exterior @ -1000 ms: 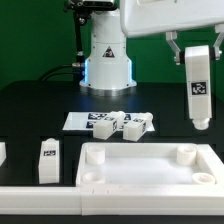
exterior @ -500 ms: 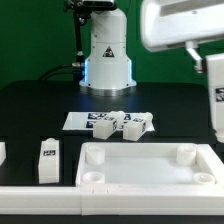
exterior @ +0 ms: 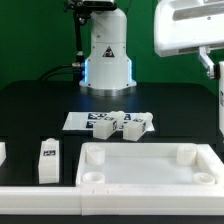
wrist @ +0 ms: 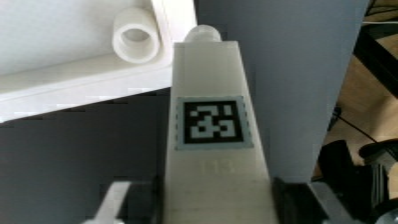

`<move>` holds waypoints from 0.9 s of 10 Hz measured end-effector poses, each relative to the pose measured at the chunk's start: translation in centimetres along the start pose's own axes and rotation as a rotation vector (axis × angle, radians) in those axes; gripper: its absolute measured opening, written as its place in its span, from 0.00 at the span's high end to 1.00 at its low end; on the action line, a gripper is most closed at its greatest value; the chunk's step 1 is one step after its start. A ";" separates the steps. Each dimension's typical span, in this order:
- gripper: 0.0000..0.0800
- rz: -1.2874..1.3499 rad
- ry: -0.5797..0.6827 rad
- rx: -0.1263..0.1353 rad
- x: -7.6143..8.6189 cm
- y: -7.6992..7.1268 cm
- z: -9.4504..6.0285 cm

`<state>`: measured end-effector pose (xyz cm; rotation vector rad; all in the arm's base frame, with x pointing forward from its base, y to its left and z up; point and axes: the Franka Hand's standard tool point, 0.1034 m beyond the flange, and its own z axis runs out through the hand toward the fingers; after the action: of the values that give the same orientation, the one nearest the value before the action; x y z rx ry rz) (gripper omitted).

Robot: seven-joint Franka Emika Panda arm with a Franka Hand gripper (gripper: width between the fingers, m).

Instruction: Assemble desk

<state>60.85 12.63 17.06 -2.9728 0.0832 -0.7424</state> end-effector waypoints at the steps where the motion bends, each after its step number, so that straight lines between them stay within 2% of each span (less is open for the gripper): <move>1: 0.64 -0.018 0.002 -0.014 0.5 1.8 0.4; 3: 0.64 -0.054 0.012 -0.017 -0.2 2.0 1.6; 6: 0.64 -0.056 0.003 -0.019 -0.4 2.0 1.9; 9: 0.64 -0.083 -0.009 -0.027 0.3 1.9 3.0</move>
Offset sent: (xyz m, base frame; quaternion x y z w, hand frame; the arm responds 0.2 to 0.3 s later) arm 0.0000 0.0000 0.0000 0.0000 0.0000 0.0000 1.0000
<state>62.47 10.86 14.43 -3.0210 -0.0316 -0.7423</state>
